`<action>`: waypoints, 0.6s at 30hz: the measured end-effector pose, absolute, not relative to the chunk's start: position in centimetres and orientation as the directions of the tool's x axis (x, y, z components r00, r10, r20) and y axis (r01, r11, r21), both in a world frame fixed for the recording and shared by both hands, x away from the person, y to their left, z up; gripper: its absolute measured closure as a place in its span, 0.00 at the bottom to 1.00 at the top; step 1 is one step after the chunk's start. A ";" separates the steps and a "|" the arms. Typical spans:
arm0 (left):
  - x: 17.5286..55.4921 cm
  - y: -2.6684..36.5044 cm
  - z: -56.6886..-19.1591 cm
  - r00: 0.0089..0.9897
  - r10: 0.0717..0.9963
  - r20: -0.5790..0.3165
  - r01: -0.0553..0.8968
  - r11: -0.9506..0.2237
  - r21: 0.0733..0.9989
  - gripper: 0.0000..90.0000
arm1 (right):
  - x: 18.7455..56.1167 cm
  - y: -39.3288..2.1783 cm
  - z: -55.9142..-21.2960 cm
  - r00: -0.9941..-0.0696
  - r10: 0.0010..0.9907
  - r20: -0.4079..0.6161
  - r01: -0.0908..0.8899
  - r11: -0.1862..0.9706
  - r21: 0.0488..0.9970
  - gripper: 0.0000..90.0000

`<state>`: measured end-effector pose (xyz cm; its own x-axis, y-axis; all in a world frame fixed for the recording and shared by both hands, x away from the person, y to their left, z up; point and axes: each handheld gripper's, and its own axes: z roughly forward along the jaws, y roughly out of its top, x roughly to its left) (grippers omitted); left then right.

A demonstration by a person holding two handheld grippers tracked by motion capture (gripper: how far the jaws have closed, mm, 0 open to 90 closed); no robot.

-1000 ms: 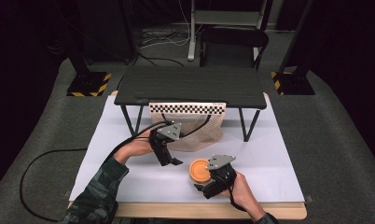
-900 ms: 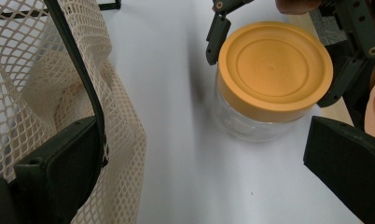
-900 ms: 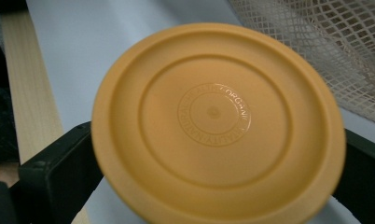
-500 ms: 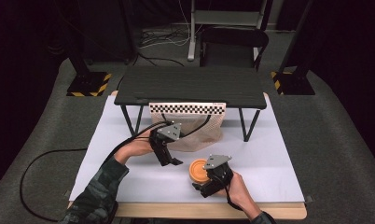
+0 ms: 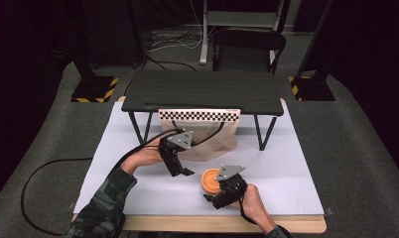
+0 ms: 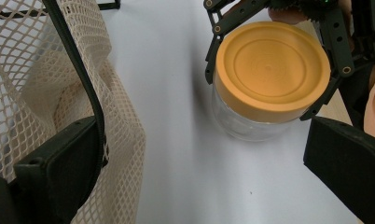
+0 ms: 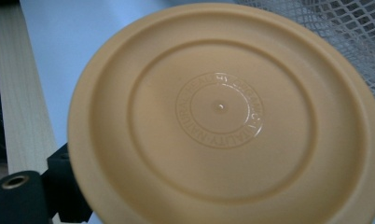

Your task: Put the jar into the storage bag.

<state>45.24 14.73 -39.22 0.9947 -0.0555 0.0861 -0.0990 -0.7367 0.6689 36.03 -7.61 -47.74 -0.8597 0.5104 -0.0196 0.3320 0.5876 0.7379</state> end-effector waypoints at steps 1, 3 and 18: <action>45.2 14.7 -39.2 0.995 -0.055 0.087 -0.099 -0.737 0.668 0.00 | 36.0 -7.6 -47.6 -0.856 0.516 -0.025 0.332 0.588 0.737 0.10; 45.2 14.7 -39.2 0.995 -0.055 0.087 -0.100 -0.737 0.668 0.00 | 36.0 -7.7 -47.5 -0.856 0.516 -0.030 0.329 0.588 0.739 0.10; 45.2 14.7 -39.2 0.994 -0.056 0.089 -0.101 -0.739 0.666 0.00 | 36.6 -8.9 -45.7 -0.819 0.571 -0.050 0.344 0.559 0.754 0.10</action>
<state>45.19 14.71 -39.19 0.9945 -0.0560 0.0886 -0.1009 -0.7394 0.6656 36.65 -8.91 -45.74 -0.8192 0.5713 -0.0499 0.3441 0.5592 0.7542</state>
